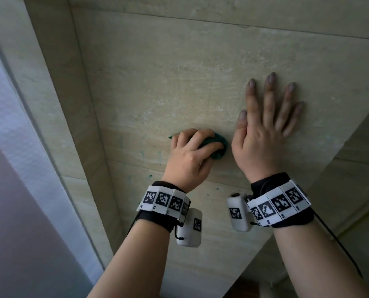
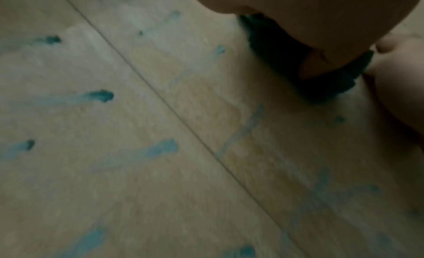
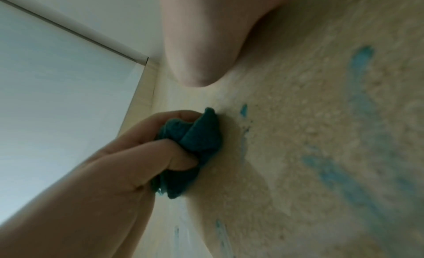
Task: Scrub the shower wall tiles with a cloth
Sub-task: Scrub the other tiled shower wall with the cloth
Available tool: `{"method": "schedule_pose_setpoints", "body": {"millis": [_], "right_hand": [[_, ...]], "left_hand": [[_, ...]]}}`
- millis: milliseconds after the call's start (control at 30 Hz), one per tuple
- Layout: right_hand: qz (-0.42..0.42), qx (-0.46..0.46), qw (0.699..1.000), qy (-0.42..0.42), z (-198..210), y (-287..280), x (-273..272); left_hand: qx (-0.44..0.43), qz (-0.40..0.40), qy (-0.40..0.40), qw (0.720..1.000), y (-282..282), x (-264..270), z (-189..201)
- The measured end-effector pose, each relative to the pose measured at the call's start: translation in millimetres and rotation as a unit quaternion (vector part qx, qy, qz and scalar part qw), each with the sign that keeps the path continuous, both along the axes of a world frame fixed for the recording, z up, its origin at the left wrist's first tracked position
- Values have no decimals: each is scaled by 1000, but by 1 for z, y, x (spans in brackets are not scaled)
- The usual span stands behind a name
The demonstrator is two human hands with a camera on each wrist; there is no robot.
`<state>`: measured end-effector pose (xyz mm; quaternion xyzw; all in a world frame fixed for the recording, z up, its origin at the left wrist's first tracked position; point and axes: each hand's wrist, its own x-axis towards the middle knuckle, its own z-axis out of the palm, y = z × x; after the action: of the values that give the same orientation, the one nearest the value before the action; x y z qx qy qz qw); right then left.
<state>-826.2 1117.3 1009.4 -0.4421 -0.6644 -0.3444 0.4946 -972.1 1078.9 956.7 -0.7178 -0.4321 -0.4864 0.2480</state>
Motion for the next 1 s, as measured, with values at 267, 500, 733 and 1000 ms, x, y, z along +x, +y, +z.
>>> {"method": "schedule_pose_setpoints", "body": {"millis": [267,500,733,1000], "right_hand": [[6,-6,1000,23,-7,-5,-10],[20,-38,998,47,-4,-12,-24],[55,-48,997,-36,8,-15,-68],[33,-61,997,-39,16,-14,-92]], "left_hand": [[21,27,-107,994,1,-28,1],[49,80,-286,954,-3,-55,10],[1,139,-364,921,-17,-80,35],[53,259,-291,919,-16,-114,93]]}}
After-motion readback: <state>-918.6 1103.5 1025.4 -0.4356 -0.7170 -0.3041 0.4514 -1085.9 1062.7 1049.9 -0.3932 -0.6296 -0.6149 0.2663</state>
